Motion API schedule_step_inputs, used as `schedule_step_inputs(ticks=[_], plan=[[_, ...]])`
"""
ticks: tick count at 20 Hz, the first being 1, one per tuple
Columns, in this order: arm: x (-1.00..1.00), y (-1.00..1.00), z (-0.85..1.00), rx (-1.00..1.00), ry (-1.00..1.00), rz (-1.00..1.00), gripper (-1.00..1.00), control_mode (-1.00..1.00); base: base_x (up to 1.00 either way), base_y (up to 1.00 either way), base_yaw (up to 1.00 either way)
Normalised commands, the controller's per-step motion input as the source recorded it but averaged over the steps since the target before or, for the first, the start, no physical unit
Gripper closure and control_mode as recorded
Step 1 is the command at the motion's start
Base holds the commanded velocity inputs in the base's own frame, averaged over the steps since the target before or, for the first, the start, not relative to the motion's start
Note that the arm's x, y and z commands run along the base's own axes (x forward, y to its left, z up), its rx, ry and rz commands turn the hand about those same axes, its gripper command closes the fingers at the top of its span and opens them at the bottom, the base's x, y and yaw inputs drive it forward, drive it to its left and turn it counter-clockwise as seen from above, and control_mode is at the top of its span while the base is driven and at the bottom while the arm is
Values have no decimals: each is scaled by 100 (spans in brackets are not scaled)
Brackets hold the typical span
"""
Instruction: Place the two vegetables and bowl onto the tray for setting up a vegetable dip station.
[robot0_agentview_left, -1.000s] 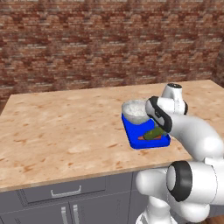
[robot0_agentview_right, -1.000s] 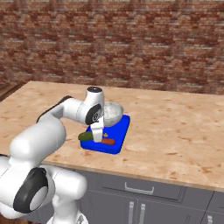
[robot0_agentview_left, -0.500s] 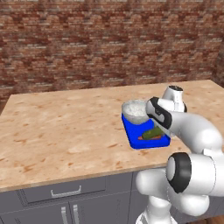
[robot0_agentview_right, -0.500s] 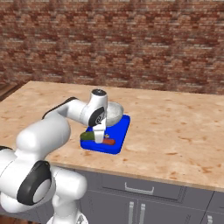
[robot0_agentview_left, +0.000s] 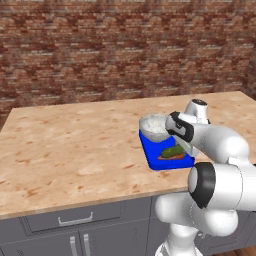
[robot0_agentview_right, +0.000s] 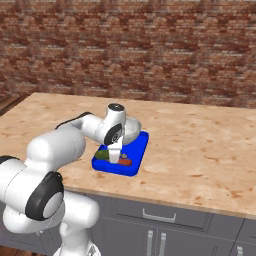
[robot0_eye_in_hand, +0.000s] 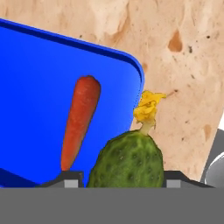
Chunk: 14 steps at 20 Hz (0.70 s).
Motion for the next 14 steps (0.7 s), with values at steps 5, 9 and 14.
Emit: schedule_step_inputs(ticks=[5, 9, 14], plan=[[8, 0, -17, 4, 0, -4, 100, -100, 0, 0, 0], [4, 0, -17, 4, 0, -1, 100, -100, 0, 0, 0], [5, 0, -16, 2, 0, -1, 100, -100, 0, 0, 0]])
